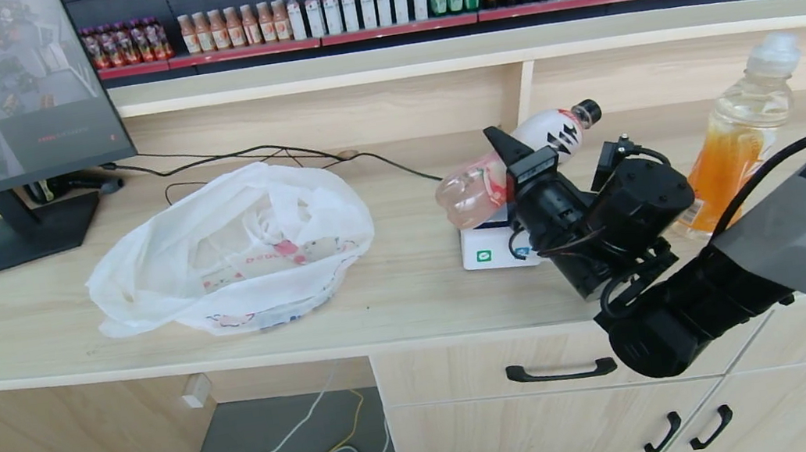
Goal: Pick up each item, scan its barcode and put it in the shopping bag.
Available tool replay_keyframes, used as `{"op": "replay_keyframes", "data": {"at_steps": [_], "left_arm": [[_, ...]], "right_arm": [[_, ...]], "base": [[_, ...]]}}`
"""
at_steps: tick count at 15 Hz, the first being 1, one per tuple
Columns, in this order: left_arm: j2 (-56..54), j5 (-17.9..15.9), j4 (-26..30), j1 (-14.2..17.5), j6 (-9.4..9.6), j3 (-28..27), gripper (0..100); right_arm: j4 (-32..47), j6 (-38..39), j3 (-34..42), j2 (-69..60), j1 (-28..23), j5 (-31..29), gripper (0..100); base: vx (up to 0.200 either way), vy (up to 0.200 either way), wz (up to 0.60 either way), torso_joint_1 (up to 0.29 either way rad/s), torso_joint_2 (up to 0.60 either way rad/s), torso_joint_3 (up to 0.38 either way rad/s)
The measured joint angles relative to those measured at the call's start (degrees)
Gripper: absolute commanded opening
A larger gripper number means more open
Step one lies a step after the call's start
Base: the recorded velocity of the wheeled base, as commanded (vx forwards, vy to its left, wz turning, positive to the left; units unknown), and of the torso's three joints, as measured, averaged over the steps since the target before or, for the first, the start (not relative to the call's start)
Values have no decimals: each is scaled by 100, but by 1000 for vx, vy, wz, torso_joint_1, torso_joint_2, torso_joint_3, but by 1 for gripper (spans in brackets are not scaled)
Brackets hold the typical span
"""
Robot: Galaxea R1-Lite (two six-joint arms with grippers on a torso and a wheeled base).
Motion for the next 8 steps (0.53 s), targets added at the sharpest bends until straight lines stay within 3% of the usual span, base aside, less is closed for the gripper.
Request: {"op": "replay_keyframes", "data": {"at_steps": [8], "left_arm": [[0,0,0,0,0,0,100]], "right_arm": [[5,-6,34,-55,2,28,0]], "base": [[0,0,0,0,0,0]]}}
